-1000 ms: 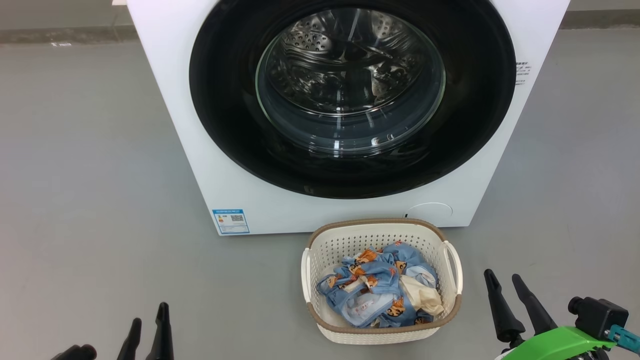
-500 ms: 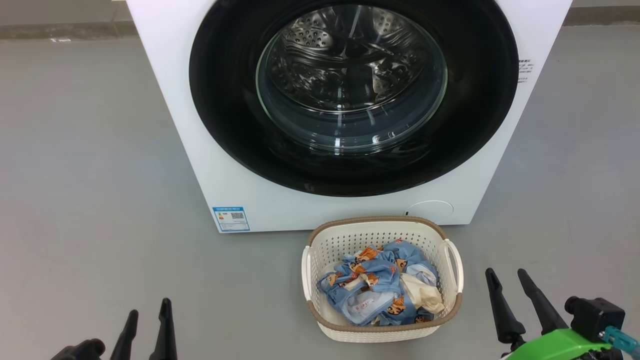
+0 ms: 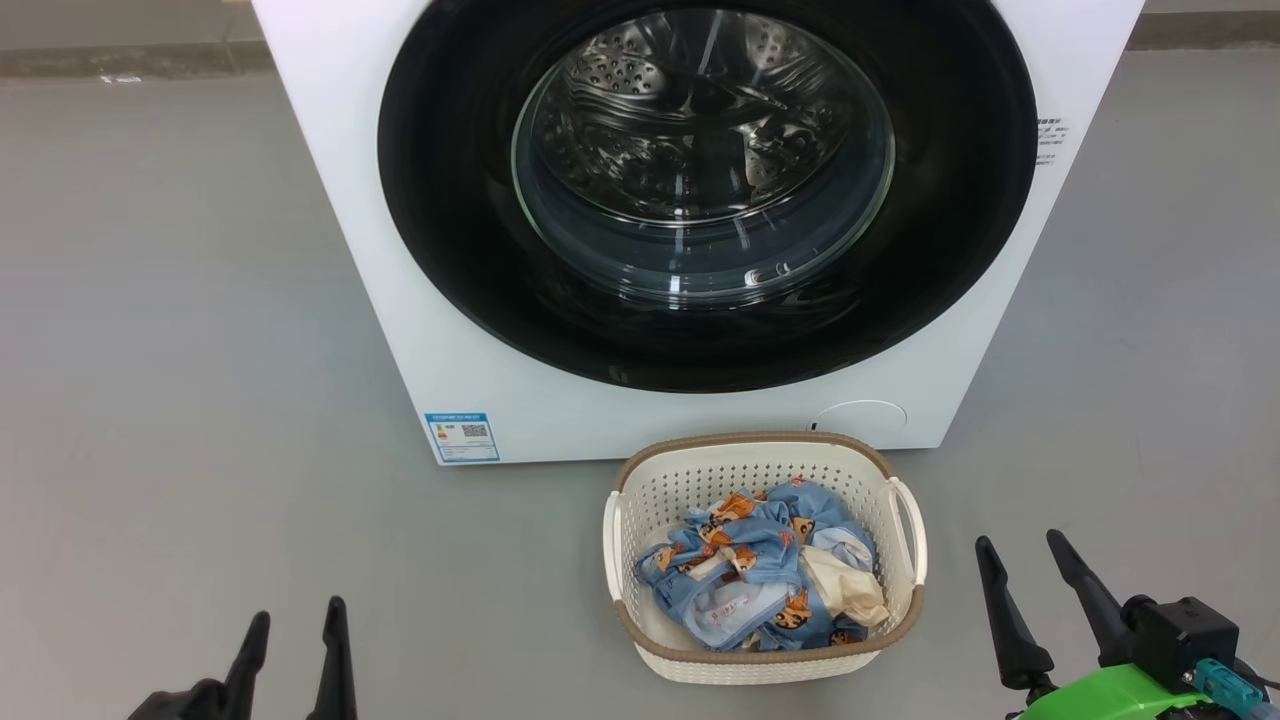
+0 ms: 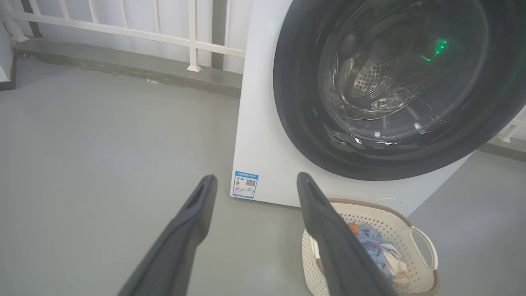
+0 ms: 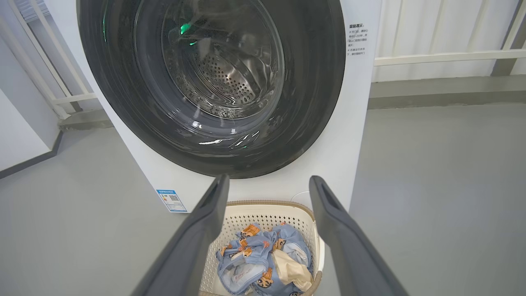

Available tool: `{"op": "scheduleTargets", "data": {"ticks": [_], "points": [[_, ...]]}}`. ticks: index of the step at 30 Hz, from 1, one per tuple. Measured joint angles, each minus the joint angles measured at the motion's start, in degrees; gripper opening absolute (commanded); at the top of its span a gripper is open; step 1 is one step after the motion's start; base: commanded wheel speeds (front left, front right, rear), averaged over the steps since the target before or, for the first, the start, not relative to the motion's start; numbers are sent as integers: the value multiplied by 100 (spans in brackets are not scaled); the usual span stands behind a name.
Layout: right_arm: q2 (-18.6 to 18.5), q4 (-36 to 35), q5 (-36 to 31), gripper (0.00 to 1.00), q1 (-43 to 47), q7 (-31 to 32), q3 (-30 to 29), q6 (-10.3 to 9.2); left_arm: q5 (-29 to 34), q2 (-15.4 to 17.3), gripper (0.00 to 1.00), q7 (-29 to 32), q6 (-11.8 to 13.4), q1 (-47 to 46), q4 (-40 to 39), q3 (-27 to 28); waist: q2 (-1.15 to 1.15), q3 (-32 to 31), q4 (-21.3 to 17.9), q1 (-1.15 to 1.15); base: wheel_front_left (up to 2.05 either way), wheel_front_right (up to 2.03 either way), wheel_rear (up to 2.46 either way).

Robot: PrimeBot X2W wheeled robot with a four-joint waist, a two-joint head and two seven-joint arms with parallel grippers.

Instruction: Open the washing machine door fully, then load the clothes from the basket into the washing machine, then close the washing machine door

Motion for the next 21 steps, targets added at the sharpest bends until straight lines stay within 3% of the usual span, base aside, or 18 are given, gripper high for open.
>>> {"op": "scheduleTargets", "data": {"ticks": [21], "points": [[8,-264,-1562,100,22,-356,-101,1,1351,62,100,-354,42,96,-158,-11,0,34,-4,0,0,0,0]]}}
